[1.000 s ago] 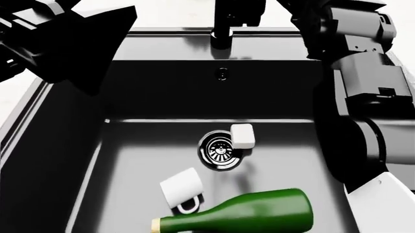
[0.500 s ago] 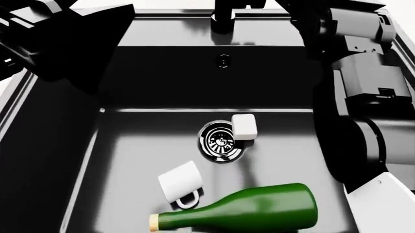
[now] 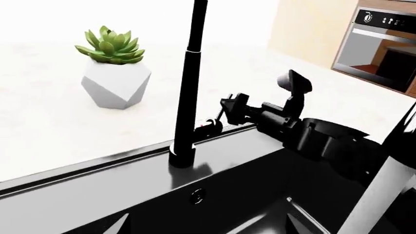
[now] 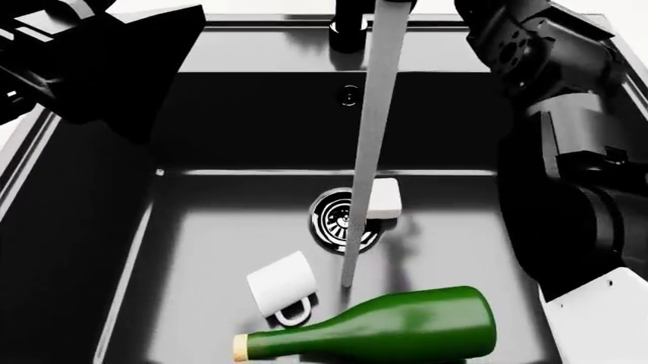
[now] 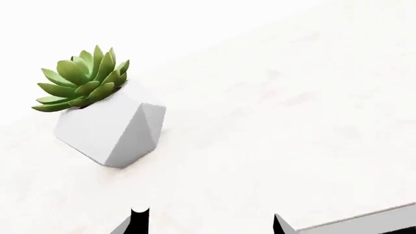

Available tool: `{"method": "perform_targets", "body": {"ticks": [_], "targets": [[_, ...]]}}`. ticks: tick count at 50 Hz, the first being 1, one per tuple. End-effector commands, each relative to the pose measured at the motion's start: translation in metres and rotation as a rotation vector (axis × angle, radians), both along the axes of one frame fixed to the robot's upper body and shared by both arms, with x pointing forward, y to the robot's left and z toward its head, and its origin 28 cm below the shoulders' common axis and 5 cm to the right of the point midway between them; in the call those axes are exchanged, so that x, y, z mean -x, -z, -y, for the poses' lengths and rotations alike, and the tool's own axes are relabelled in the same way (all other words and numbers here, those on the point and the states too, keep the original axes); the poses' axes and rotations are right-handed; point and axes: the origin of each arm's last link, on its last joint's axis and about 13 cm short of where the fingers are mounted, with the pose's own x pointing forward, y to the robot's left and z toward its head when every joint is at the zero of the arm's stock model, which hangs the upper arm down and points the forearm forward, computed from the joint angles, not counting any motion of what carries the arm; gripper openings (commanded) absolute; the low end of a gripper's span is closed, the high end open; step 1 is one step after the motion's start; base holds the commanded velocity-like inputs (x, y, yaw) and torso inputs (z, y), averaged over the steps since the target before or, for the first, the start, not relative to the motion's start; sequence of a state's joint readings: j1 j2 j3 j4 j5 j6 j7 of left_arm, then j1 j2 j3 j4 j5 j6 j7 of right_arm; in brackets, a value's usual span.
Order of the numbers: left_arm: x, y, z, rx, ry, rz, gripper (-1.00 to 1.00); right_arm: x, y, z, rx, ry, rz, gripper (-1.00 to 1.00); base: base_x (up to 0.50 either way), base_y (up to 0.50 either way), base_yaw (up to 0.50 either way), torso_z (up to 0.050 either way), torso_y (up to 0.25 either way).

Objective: Pick the mug and bottle and place them in the sink. Then turn on the water.

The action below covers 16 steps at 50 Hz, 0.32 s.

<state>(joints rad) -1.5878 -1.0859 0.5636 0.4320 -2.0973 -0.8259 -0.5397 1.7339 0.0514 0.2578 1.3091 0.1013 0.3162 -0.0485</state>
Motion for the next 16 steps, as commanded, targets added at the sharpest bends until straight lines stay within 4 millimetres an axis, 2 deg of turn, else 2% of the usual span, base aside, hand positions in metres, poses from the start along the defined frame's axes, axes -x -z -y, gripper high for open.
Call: {"method": "perform_targets", "body": {"ticks": [1,16], "targets": [[0.0002,0.0001,0.0004,0.000,-0.002,-0.001,1.00,-0.0008,0.0045,0.0178,-0.058,0.186,-0.022,1.00,0.00,0.00,0.00,0.000,0.000],[-0.0023,0.0031,0.0002,0.005,-0.003,0.000,1.00,-0.0001,0.0031,0.0217,-0.105,0.167,-0.018,1.00,0.00,0.00,0.00,0.000,0.000]]}}
